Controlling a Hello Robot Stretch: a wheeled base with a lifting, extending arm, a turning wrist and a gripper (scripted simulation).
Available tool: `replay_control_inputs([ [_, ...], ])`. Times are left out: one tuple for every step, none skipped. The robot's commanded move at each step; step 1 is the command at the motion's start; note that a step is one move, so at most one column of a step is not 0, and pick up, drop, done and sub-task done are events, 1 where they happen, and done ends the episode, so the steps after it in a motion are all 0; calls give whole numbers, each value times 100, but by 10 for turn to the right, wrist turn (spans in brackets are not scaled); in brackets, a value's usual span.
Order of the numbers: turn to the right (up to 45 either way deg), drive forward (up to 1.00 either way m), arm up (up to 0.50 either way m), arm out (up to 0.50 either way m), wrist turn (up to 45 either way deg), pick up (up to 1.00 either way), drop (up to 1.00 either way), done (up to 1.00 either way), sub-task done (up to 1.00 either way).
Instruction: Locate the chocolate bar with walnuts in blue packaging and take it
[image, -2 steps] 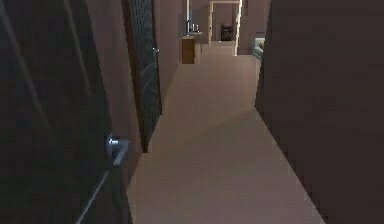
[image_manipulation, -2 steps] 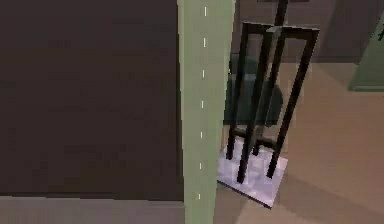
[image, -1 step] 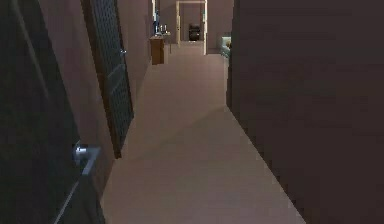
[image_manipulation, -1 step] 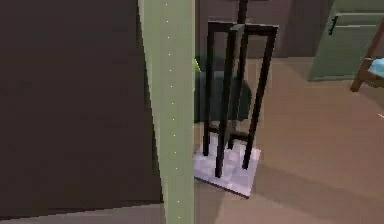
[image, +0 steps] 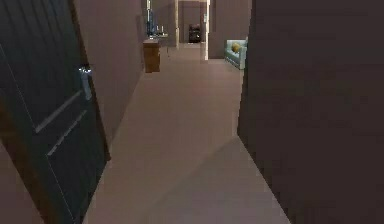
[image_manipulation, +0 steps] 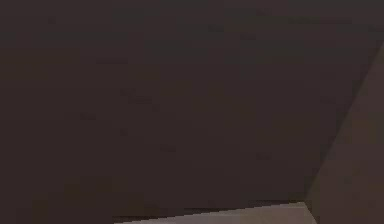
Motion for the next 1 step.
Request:
replay_control_inputs([
  [30,0,0,0,0,0,0,0,0],
])
